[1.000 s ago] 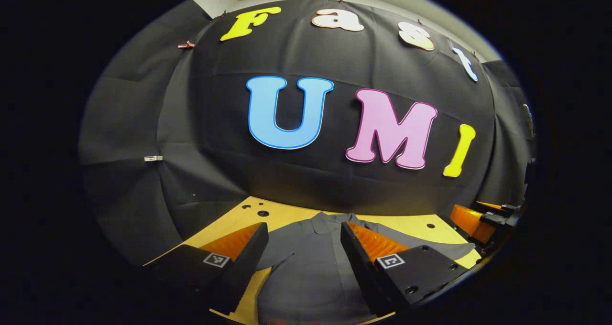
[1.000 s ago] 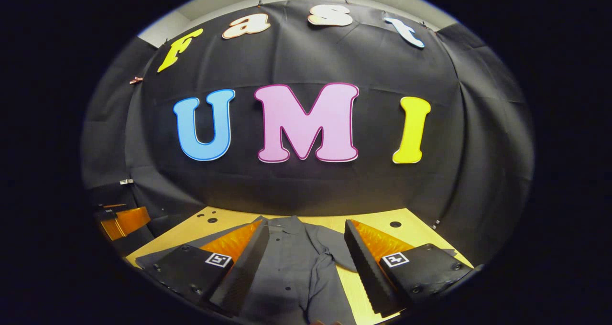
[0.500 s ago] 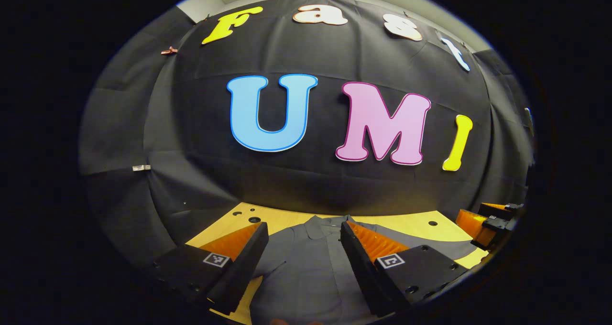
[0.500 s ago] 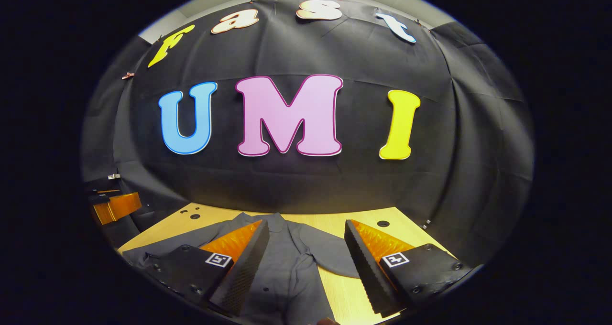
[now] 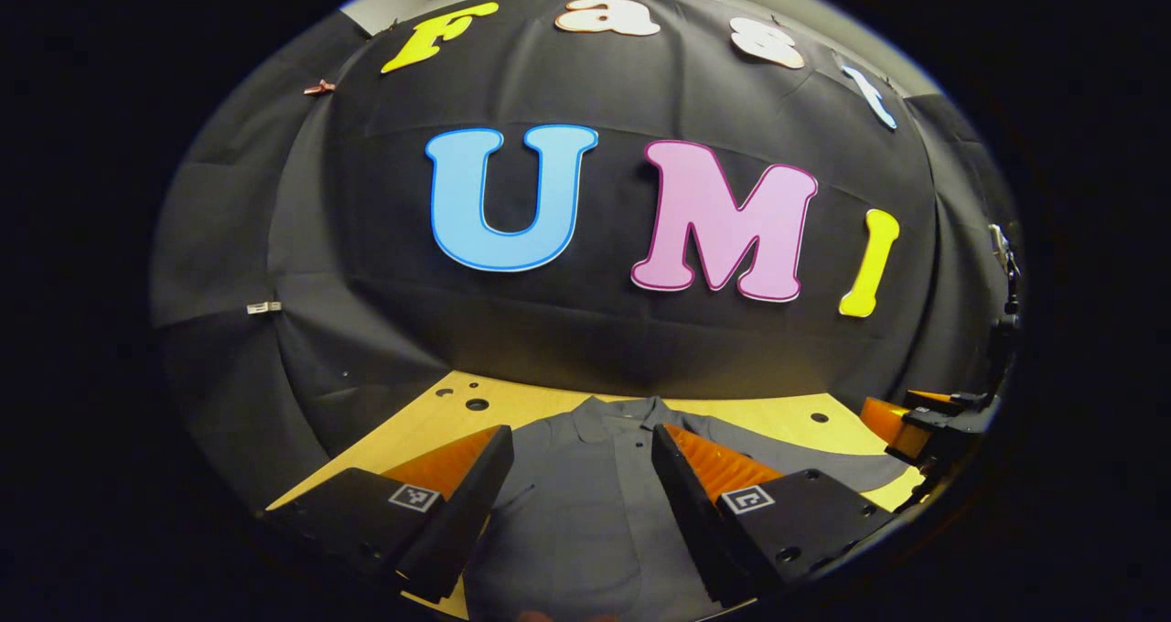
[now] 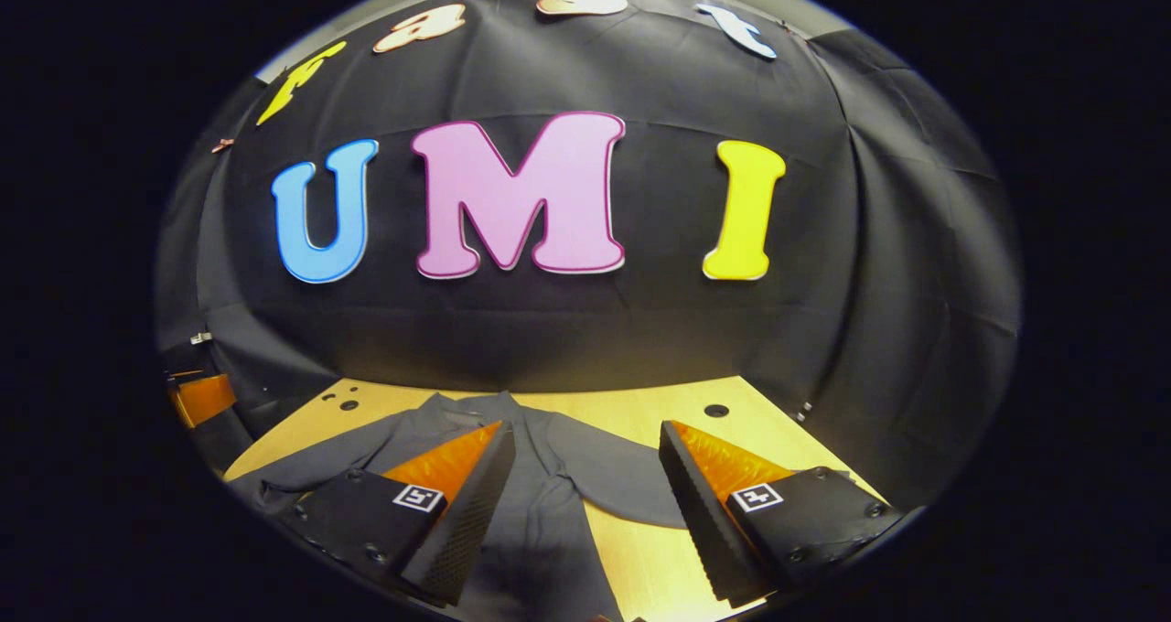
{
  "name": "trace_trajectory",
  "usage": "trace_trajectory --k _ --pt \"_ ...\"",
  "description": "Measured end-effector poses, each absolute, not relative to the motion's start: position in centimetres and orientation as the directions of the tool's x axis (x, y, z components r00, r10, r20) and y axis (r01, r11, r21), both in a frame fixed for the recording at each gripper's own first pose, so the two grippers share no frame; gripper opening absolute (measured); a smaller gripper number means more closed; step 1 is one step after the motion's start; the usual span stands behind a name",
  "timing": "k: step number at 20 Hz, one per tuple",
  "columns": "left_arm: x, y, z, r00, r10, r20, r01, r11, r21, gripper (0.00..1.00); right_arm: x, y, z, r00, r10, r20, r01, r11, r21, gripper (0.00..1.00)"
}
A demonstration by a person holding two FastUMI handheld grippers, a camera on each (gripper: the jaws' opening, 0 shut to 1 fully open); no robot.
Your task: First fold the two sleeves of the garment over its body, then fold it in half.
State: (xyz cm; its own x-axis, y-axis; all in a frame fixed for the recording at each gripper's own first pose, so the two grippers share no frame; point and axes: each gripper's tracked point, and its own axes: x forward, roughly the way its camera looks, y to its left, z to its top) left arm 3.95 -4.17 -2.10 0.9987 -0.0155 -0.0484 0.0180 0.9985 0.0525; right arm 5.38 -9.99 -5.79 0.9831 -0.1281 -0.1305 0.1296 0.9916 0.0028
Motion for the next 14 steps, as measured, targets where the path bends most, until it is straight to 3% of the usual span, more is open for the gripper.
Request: trace_trajectory --k 14 --pt "4.4 -3.5 -5.7 0.988 0.063 -0.138 -0.059 0.998 0.033 0.96 7.2 -25.3 -14.1 0.853 -0.32 -0.412 0.372 0.927 0.05 0.98"
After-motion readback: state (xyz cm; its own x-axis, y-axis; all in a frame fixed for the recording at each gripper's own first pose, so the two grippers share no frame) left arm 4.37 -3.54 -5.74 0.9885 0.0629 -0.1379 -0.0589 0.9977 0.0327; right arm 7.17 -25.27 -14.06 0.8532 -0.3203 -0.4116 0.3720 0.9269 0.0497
